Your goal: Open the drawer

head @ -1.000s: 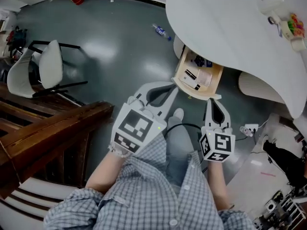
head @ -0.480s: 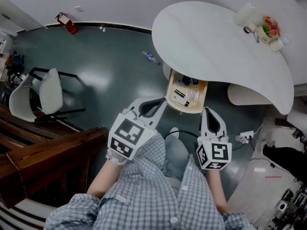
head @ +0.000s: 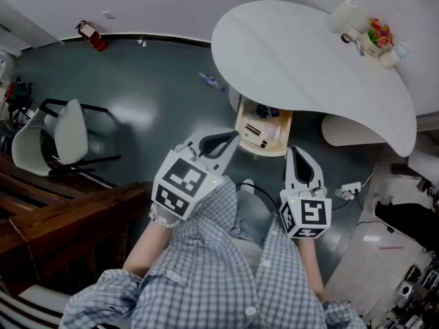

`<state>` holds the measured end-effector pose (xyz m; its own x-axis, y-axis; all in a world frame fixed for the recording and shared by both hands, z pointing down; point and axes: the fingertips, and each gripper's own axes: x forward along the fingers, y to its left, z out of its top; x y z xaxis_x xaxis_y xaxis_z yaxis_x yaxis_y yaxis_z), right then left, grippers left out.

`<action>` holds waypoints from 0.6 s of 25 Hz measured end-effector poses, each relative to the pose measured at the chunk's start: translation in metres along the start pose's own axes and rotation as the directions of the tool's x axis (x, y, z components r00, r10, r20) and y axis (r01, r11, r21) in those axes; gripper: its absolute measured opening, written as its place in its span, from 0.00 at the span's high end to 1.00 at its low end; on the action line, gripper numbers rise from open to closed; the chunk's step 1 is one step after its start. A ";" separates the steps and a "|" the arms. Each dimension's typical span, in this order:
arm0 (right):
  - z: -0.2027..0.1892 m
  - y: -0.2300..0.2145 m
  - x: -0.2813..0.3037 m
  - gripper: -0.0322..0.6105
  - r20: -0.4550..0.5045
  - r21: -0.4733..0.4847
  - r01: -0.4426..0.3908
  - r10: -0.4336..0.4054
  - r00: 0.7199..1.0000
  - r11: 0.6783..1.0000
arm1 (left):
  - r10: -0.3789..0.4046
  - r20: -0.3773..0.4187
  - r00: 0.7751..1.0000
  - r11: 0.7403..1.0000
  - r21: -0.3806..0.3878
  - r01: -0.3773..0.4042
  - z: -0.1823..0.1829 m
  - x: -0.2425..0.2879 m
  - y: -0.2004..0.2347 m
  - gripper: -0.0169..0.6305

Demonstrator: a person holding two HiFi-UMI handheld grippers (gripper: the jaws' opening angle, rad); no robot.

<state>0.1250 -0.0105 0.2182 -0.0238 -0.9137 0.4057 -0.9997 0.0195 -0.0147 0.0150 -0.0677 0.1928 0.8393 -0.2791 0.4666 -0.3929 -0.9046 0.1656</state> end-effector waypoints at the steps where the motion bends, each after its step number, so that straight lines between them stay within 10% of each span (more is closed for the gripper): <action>1: 0.001 0.000 0.000 0.94 0.002 -0.002 0.000 0.000 1.000 1.000 | 0.000 0.002 1.000 1.000 0.001 0.000 0.001 0.000 0.000 0.97; 15: 0.001 -0.010 -0.003 0.94 0.003 -0.006 0.008 -0.008 1.000 1.000 | -0.013 -0.020 1.000 1.000 0.007 0.013 -0.006 0.006 -0.007 0.97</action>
<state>0.1347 -0.0087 0.2159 -0.0156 -0.9149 0.4034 -0.9999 0.0145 -0.0058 0.0210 -0.0613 0.1994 0.8366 -0.2611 0.4816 -0.3794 -0.9103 0.1655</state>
